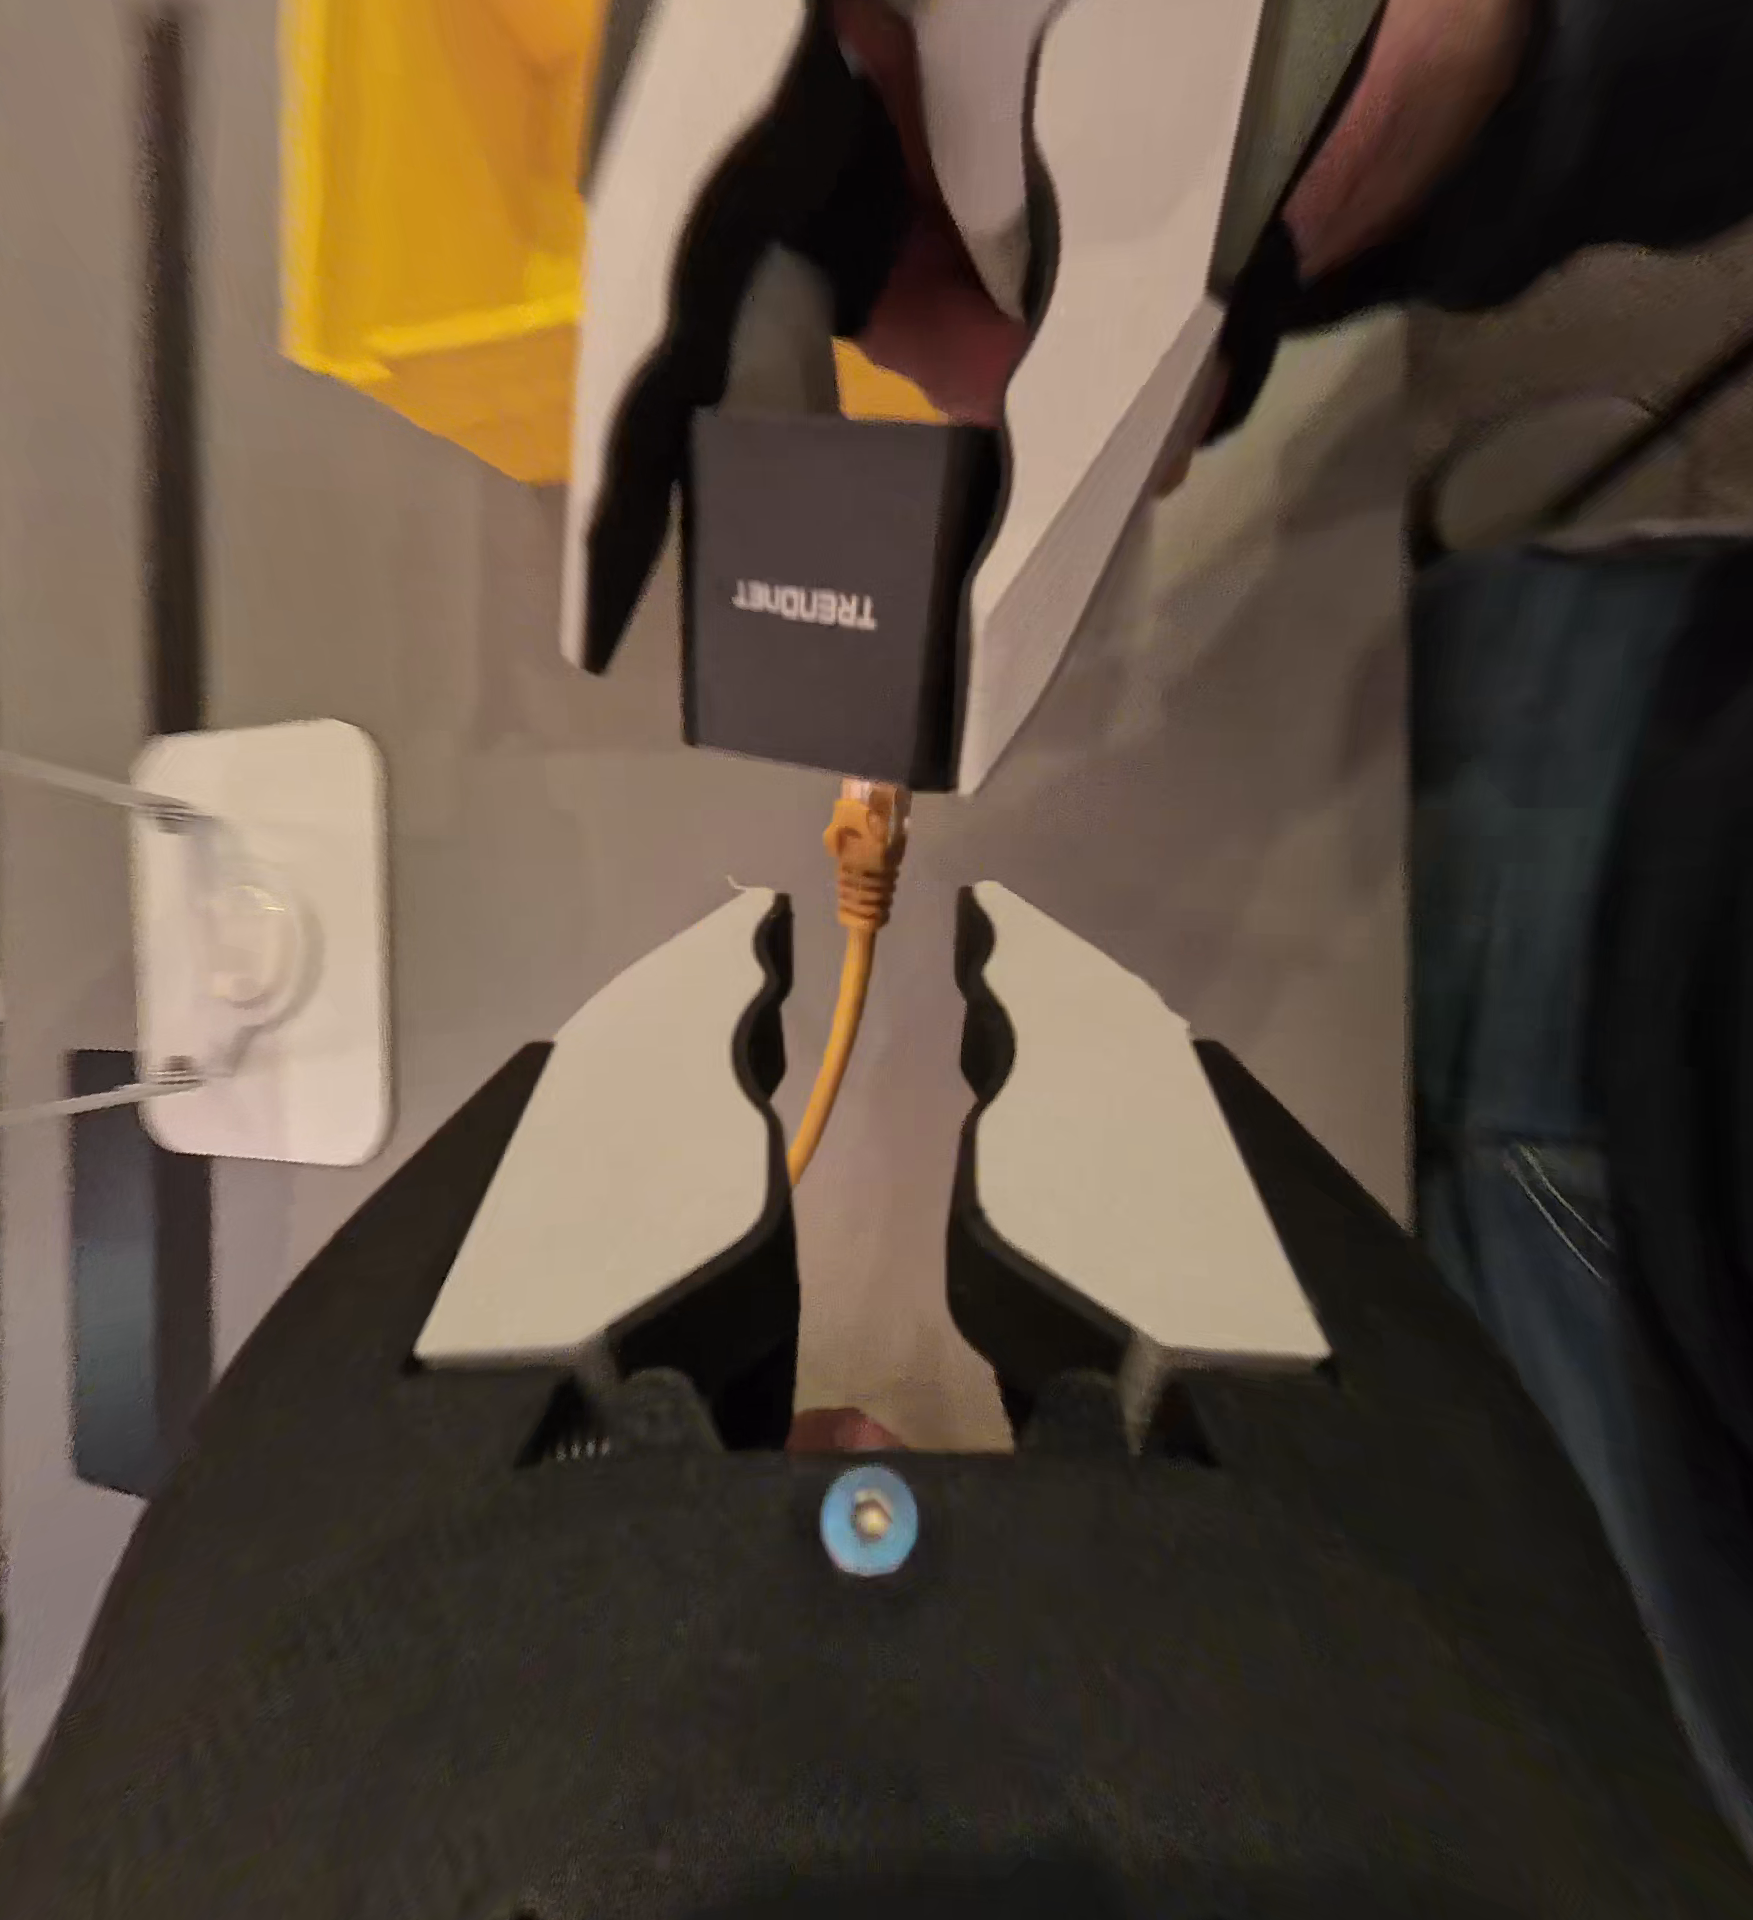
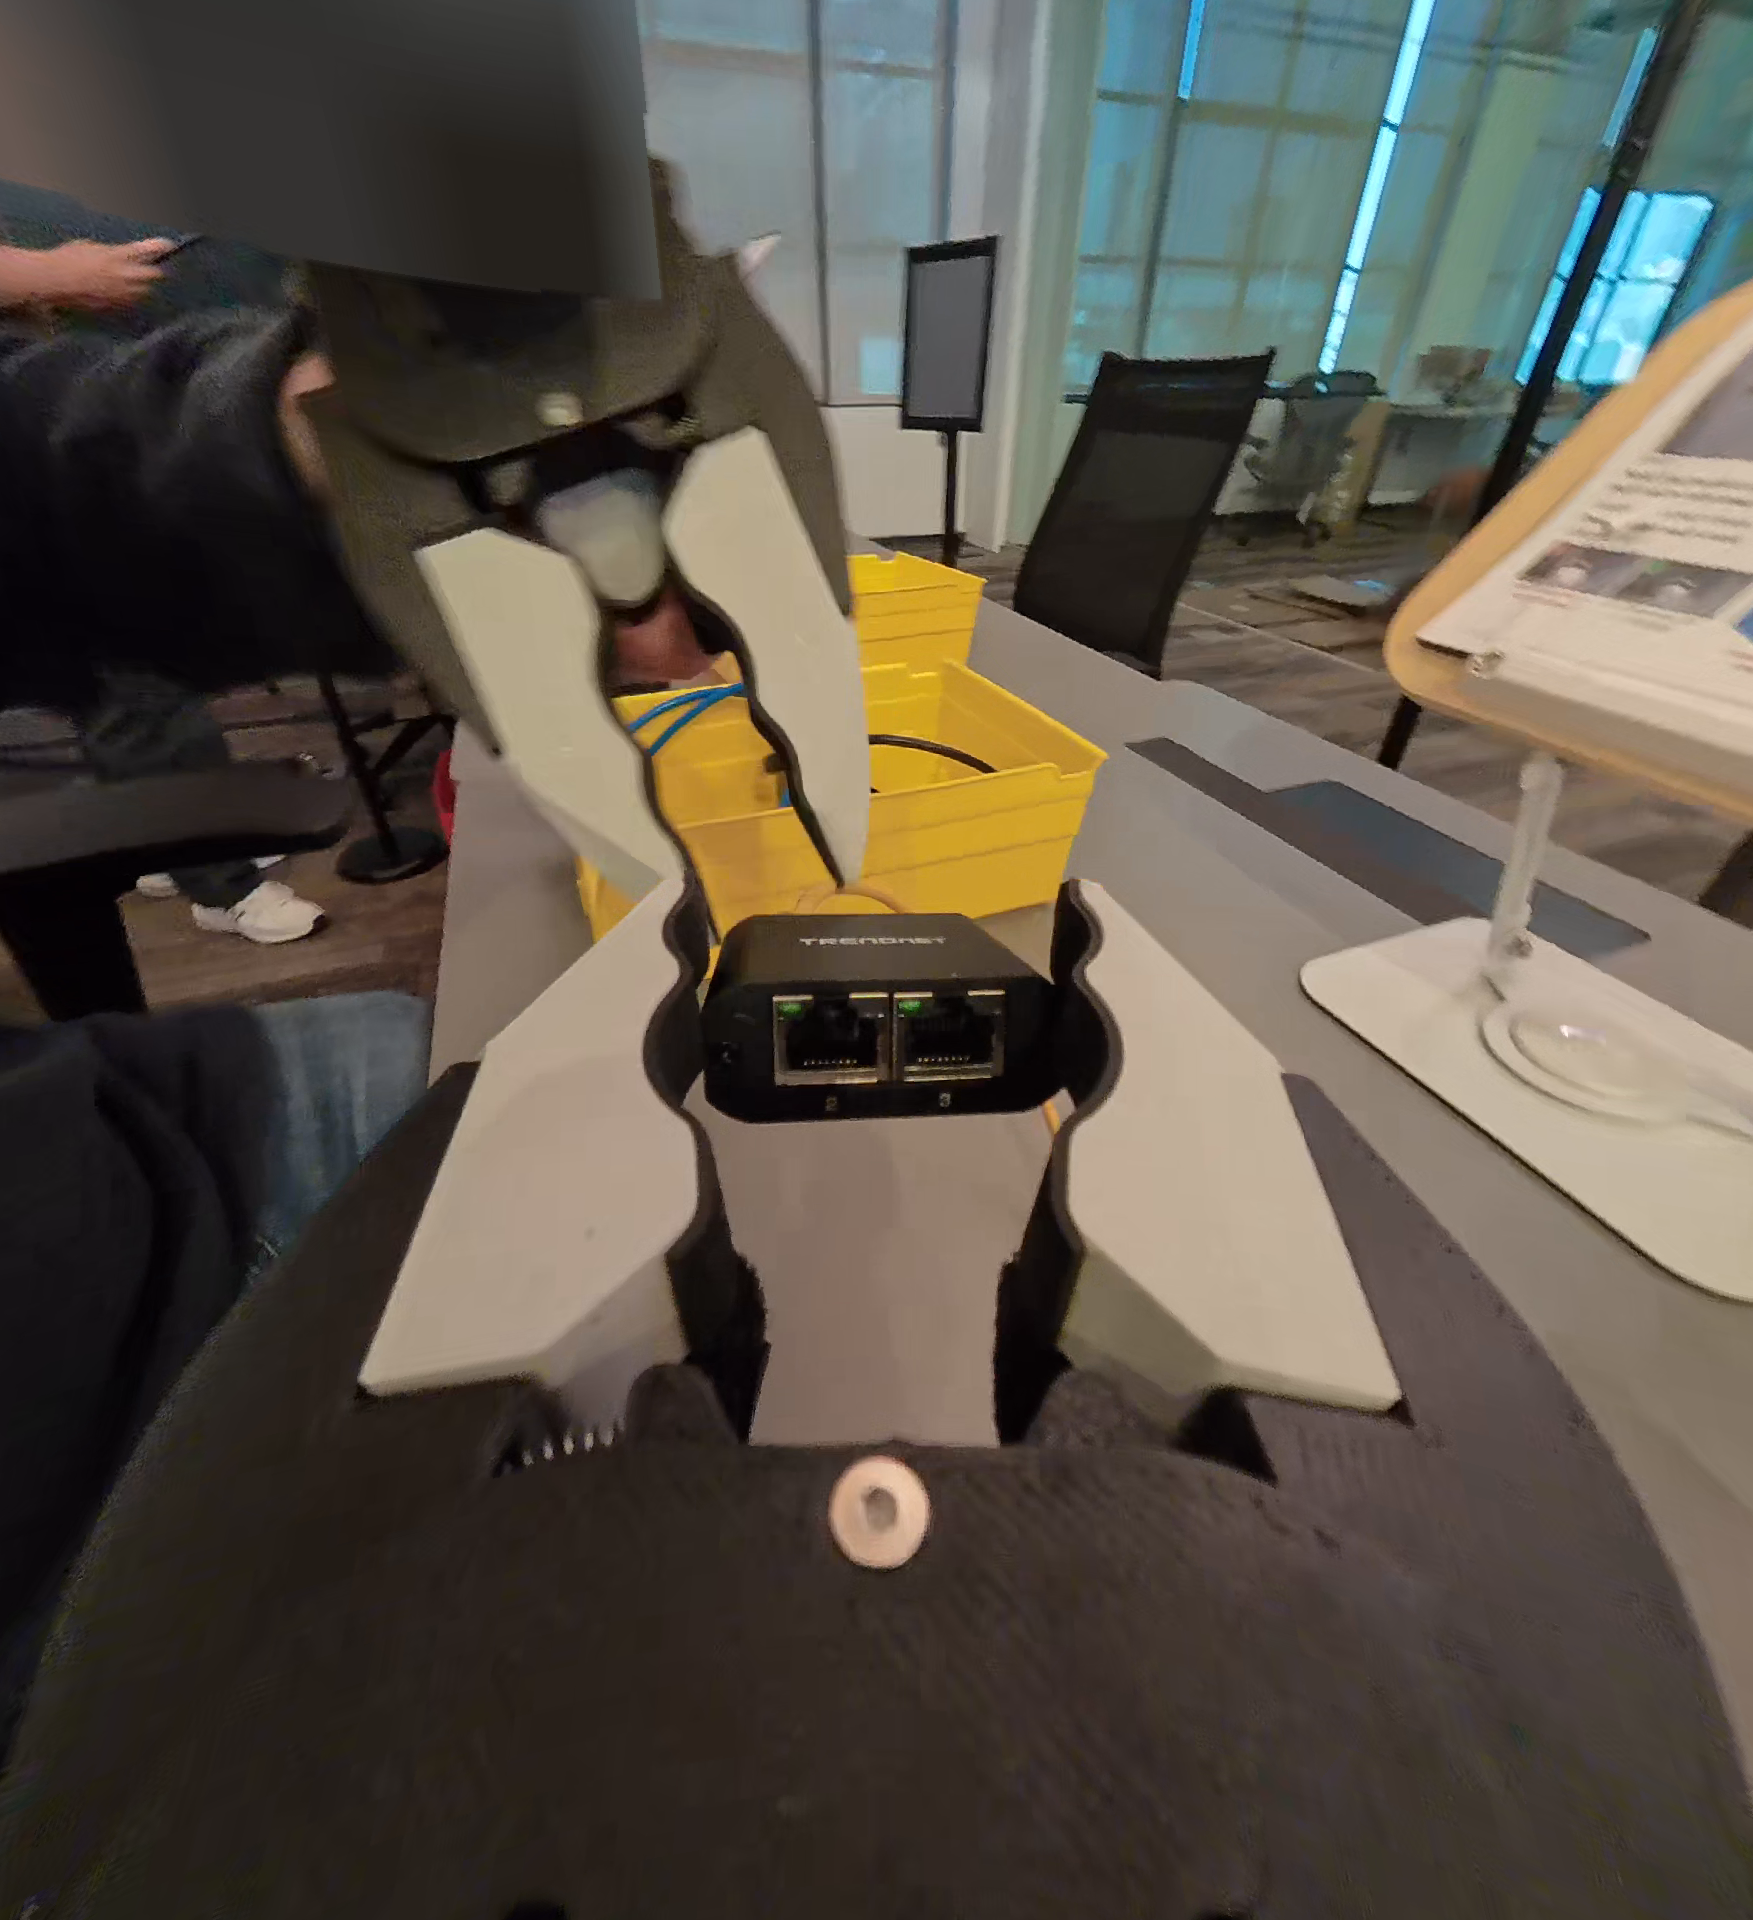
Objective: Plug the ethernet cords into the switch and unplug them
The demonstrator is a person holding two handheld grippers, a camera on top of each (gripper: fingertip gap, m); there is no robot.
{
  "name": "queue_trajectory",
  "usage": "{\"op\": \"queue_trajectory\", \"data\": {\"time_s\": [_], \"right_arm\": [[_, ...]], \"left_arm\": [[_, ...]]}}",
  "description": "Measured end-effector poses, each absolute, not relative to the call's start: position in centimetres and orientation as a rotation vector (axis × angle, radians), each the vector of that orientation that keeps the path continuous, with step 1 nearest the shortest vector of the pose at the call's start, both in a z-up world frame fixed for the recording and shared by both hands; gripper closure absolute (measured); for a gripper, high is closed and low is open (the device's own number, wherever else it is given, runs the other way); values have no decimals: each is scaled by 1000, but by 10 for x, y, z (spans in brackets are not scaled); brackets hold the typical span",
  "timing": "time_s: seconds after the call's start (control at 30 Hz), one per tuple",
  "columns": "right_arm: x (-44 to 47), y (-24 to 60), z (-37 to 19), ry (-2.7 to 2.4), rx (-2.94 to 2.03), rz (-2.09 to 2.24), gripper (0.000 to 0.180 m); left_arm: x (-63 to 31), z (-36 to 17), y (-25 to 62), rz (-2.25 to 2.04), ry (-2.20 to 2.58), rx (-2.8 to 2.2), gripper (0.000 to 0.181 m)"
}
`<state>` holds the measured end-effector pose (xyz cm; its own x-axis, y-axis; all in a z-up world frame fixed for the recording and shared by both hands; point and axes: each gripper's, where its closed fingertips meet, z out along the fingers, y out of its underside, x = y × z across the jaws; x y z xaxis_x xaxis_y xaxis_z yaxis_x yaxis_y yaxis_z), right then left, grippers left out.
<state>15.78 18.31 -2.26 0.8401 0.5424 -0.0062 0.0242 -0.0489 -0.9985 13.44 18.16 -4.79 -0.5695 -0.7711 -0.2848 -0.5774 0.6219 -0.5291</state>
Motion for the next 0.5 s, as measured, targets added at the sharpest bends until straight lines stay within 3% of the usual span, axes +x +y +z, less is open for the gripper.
{"op": "queue_trajectory", "data": {"time_s": [0.23, 0.5], "right_arm": [[158, 199, -21, -331, -1666, 428, 113], [171, 201, -14, -126, -1622, 579, 113]], "left_arm": [[154, -37, 179, -210, 1932, -714, 128], [154, -40, 176, -432, 1754, -826, 124]]}}
